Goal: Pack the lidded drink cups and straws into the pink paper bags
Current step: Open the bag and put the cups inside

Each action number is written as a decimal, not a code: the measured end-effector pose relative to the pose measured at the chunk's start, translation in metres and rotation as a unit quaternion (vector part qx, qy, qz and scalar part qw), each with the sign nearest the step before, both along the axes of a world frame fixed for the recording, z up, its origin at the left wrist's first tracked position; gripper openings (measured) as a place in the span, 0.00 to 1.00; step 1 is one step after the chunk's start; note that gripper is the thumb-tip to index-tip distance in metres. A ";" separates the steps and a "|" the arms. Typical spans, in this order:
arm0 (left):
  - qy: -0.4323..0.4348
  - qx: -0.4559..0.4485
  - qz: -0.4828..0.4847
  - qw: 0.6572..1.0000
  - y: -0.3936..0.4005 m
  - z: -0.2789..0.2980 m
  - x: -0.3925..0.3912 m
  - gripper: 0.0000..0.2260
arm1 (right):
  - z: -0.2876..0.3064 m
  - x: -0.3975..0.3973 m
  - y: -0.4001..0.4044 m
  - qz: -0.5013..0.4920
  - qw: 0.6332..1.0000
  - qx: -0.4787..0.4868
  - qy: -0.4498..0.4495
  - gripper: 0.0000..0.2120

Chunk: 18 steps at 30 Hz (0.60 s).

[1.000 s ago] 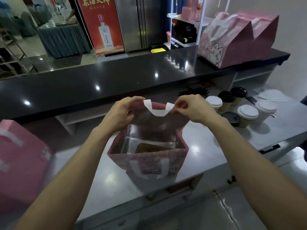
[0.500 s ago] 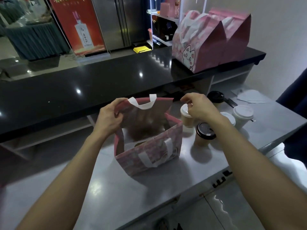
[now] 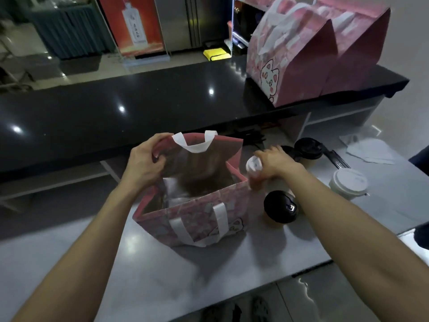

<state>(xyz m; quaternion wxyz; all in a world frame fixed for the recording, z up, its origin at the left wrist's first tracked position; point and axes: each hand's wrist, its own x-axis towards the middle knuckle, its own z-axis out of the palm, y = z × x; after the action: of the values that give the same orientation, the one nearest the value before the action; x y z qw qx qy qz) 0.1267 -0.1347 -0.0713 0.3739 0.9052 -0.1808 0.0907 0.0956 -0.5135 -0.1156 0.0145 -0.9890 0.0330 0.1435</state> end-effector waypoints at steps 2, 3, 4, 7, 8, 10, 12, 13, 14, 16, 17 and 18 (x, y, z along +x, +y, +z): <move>0.005 0.002 0.024 1.000 -0.004 0.000 -0.005 0.33 | 0.002 0.006 -0.003 0.024 1.000 0.012 -0.004 0.33; 0.006 0.006 0.034 0.999 -0.004 0.001 -0.007 0.33 | 0.007 0.007 -0.003 0.030 0.999 0.023 -0.009 0.33; 0.006 0.011 0.044 0.999 -0.004 0.001 -0.008 0.32 | 0.014 0.009 -0.004 0.029 0.999 0.042 -0.015 0.35; 0.003 0.029 0.068 0.997 -0.003 0.002 -0.012 0.31 | 0.051 0.009 -0.008 0.005 0.991 0.108 -0.085 0.42; 0.007 0.030 0.075 0.997 -0.002 0.003 -0.015 0.31 | 0.066 0.008 -0.010 -0.001 0.984 0.123 -0.128 0.44; 0.019 0.027 0.091 0.995 -0.001 0.004 -0.022 0.31 | 0.096 0.006 -0.012 -0.009 0.963 0.151 -0.223 0.47; 0.026 0.015 0.098 0.995 0.000 0.007 -0.028 0.31 | 0.123 0.002 -0.011 -0.015 0.932 0.196 -0.304 0.48; 0.024 0.009 0.099 0.995 0.001 0.009 -0.031 0.31 | 0.133 0.000 -0.009 -0.013 0.913 0.235 -0.333 0.46; 0.014 0.008 0.098 0.995 0.002 0.011 -0.035 0.31 | 0.142 -0.002 -0.006 -0.008 0.892 0.288 -0.348 0.43; -0.027 0.022 0.102 0.994 0.004 0.016 -0.041 0.29 | 0.156 -0.008 0.005 0.011 0.843 0.420 -0.335 0.34; -0.053 0.032 0.104 0.993 0.004 0.020 -0.044 0.27 | 0.161 -0.011 0.011 0.026 0.826 0.469 -0.311 0.31; -0.080 0.047 0.105 0.990 0.005 0.023 -0.047 0.25 | 0.164 -0.016 0.018 0.046 0.819 0.497 -0.284 0.29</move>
<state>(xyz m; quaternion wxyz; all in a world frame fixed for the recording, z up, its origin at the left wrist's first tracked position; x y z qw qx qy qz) 0.0799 -0.1300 -0.0480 0.3035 0.9256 -0.1184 0.1926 0.0800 -0.4958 0.0487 0.5059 -0.8448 -0.0943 -0.1469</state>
